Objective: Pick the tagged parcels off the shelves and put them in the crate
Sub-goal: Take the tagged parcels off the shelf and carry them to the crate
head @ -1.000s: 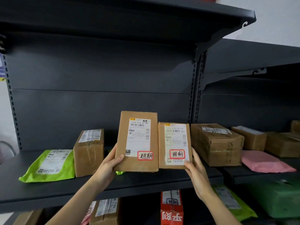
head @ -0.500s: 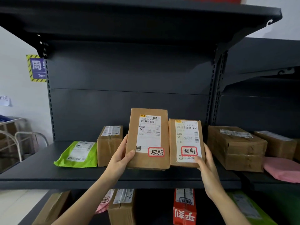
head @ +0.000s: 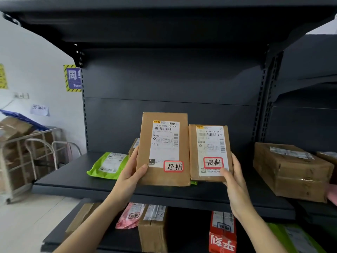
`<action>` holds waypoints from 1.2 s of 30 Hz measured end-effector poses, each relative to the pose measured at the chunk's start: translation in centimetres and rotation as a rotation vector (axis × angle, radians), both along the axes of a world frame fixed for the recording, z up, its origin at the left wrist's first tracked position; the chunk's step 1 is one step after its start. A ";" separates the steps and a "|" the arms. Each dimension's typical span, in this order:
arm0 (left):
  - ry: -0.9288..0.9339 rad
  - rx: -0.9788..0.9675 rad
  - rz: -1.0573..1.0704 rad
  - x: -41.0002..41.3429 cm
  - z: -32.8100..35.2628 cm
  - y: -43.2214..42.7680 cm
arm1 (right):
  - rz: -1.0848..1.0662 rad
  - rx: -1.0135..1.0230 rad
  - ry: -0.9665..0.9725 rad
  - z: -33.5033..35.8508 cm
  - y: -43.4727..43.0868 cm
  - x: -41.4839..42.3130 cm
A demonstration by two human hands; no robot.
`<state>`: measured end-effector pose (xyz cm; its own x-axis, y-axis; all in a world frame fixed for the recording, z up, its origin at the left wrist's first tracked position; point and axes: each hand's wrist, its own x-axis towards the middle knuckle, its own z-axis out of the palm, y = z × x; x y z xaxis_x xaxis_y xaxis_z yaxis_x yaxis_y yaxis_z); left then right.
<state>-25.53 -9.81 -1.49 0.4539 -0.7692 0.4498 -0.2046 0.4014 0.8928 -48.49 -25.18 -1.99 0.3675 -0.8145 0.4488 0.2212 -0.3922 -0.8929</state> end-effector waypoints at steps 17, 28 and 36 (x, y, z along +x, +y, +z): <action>0.083 -0.091 0.364 6.4 -0.7 17.6 | 0.407 -0.071 -0.047 0.0 10.2 14.6; 0.196 -0.011 0.700 13.1 -4.6 37.6 | 0.745 -0.023 0.050 -3.4 26.4 28.9; 0.278 0.125 0.839 18.0 -8.0 53.8 | 0.912 0.040 0.180 -7.4 40.7 38.5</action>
<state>-7.52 44.00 -9.49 0.9697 -0.1707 0.1749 -0.1571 0.1128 0.9811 -9.95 15.48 -9.38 0.9347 -0.1895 0.3007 0.2856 -0.1030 -0.9528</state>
